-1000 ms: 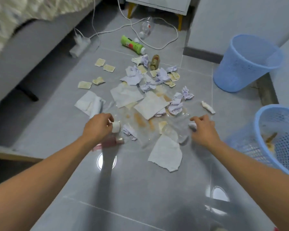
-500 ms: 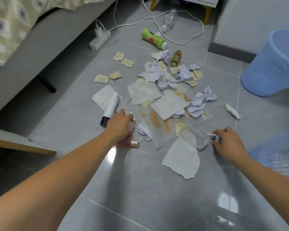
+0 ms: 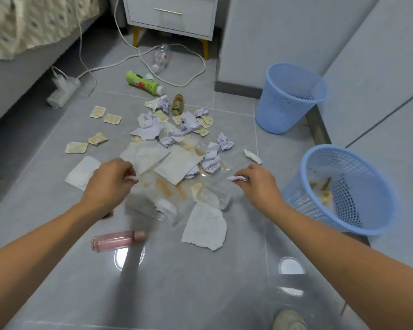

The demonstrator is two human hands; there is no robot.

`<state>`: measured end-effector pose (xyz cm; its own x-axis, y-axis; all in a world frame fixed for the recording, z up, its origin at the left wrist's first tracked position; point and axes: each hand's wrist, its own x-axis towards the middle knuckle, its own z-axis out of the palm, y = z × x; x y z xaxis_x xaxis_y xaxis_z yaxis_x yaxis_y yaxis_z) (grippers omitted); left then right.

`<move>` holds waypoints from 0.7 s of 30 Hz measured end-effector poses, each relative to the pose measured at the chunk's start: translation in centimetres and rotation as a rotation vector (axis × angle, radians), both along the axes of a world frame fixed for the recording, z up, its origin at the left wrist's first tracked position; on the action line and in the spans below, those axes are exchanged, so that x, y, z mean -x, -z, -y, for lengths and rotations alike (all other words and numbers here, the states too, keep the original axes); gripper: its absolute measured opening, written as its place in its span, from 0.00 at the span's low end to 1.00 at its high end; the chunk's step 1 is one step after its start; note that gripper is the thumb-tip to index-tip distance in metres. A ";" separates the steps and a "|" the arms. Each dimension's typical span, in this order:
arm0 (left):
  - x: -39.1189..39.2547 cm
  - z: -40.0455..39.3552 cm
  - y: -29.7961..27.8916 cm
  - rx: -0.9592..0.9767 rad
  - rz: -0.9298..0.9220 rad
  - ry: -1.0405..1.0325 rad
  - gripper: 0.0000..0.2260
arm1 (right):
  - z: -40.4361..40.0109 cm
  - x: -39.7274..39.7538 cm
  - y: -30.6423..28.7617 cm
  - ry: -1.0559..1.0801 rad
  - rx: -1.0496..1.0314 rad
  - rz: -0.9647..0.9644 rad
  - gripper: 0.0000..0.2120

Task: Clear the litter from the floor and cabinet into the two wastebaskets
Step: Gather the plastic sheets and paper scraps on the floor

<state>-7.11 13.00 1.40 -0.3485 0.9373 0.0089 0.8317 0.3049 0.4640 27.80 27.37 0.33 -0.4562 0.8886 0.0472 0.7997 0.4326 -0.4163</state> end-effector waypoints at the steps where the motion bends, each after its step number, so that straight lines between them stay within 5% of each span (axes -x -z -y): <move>1: -1.2 -0.6 -1.2 -0.035 0.007 0.042 0.04 | 0.2 -0.1 -0.9 0.009 -0.015 -0.020 0.08; 11: -24.5 -12.0 -9.5 -0.313 0.212 0.526 0.04 | -1.3 -10.9 -9.8 0.306 -0.244 -0.226 0.06; 15: -33.6 -16.1 -9.2 -0.363 0.280 0.660 0.05 | -2.1 -18.4 -11.0 0.505 -0.198 -0.153 0.05; 18: -38.2 -17.8 -7.8 -0.256 0.235 0.720 0.06 | -2.1 -21.7 -9.9 0.581 -0.128 -0.050 0.07; 21: -40.1 -18.6 -6.6 0.017 0.099 0.772 0.21 | -2.4 -23.1 -8.7 0.577 0.076 -0.003 0.16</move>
<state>33.04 31.61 8.01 0.4049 0.9144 -0.0049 0.7660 -0.3362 0.5479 50.92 29.80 9.02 0.1029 0.9944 -0.0258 0.8958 -0.1039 -0.4321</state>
